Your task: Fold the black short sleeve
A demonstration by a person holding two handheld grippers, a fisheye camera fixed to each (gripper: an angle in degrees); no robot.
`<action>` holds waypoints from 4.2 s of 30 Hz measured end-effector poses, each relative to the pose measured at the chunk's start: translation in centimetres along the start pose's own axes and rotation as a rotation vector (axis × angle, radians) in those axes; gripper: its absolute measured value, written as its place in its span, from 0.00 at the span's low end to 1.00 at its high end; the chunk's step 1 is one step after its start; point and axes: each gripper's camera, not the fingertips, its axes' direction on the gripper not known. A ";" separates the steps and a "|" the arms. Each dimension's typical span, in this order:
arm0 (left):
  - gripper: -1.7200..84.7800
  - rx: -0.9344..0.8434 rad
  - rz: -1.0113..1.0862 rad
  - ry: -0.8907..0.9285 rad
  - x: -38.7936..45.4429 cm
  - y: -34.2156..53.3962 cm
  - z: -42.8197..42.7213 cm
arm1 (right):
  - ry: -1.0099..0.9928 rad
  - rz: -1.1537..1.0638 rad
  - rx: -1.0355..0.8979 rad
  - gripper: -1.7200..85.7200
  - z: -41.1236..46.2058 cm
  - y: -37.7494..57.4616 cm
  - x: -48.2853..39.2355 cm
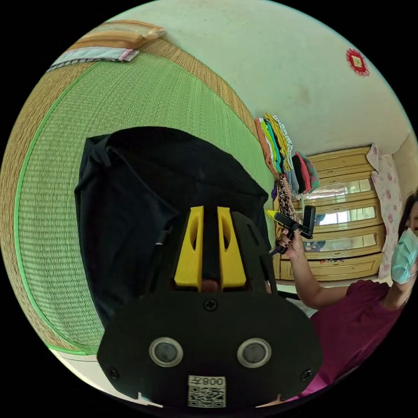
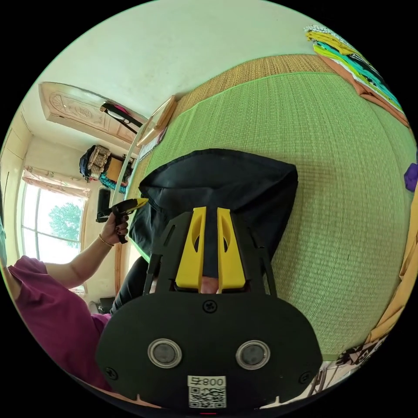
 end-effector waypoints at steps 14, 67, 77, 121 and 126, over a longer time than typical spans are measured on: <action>0.05 0.059 -0.209 0.131 -5.6 -0.4 -2.7 | -0.188 0.208 0.055 0.09 0.4 -0.6 6.3; 0.04 0.223 -0.257 0.409 -3.3 -11.4 -20.5 | 0.042 -0.016 0.057 0.02 3.4 -6.2 0.6; 0.08 0.275 -0.373 0.469 -5.0 -14.4 -20.9 | -0.007 0.035 0.148 0.02 1.8 -8.3 1.7; 0.07 0.368 -0.211 0.060 3.4 -4.1 -29.4 | 0.059 -0.150 -0.005 0.02 7.4 -6.4 -10.0; 0.10 0.266 -0.203 -0.057 4.3 1.5 -29.8 | -0.014 -0.013 0.049 0.03 0.5 1.2 -5.7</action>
